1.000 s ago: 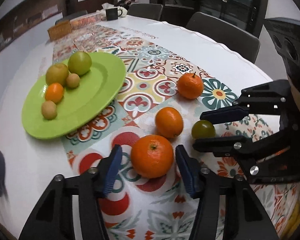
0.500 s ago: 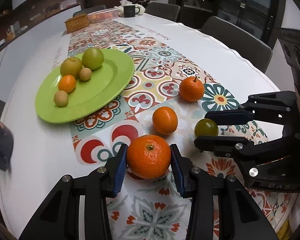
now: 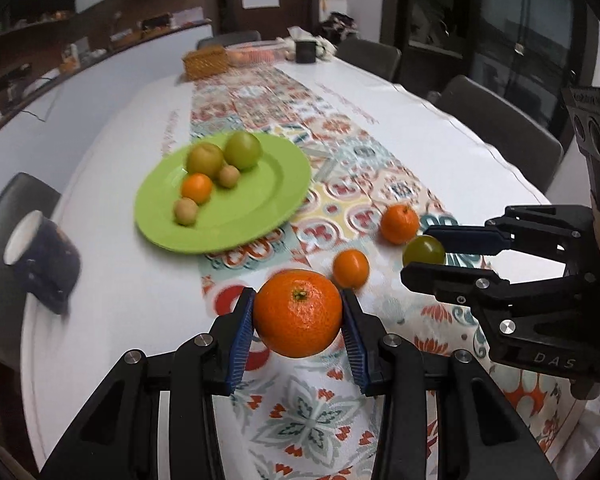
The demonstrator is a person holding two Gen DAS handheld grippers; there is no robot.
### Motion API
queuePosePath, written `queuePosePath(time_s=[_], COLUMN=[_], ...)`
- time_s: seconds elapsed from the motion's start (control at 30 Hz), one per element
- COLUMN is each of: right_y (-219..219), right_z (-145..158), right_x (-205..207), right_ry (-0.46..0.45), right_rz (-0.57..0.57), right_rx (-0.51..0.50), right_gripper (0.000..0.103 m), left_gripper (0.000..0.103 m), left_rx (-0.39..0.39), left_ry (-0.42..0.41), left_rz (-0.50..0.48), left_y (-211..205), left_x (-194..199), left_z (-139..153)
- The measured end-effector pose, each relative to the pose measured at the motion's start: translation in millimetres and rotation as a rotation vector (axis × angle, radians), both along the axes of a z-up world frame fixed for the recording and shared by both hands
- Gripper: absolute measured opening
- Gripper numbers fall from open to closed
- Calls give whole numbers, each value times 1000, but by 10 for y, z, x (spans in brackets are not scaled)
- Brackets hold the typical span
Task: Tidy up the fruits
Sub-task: 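Carry the mandarin and small green fruit over the green plate and release them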
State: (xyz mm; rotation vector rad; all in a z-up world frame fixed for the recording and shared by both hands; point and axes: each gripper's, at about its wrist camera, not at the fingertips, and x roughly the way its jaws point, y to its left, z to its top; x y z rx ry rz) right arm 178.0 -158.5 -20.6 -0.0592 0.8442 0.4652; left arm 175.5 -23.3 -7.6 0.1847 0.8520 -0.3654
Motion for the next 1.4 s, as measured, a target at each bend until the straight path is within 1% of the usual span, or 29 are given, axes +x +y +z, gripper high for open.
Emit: queuePosePath(time_s=[0.2,0.47,0.6,0.73,0.9,1.03,1.2,1.4], right_y=[42,70,79,108,163,209,300,402], right_z=[221,484,582,623,575,487,293,51], right_x=[85,364,576,859,1172,1375,1625,1848], right_ry=[-55,-115,-125,-99,-73,-52,3,56], right_rz=[23,68,86,127,155,164,180,192], right_rx=[17,22,18,9,-20,-41,-69,-108], right_gripper=[34,34,34,34,34,34,34,34], left_gripper=[41,41,41,41,41,41,41,41], left_rx=[-9,-30,-48,-49,-40,-49,-59,-48], left_ry=[-46,-67,-78,-73,-57,-18,46,91], left_rz=[57,139,170,188,213,226,239,250], left_y=[68,80,86,88,106,130,150,172], left_x=[63,261,409,591,815,1018,1238,1399], left_z=[224,406,473,481,427,317,122,-90])
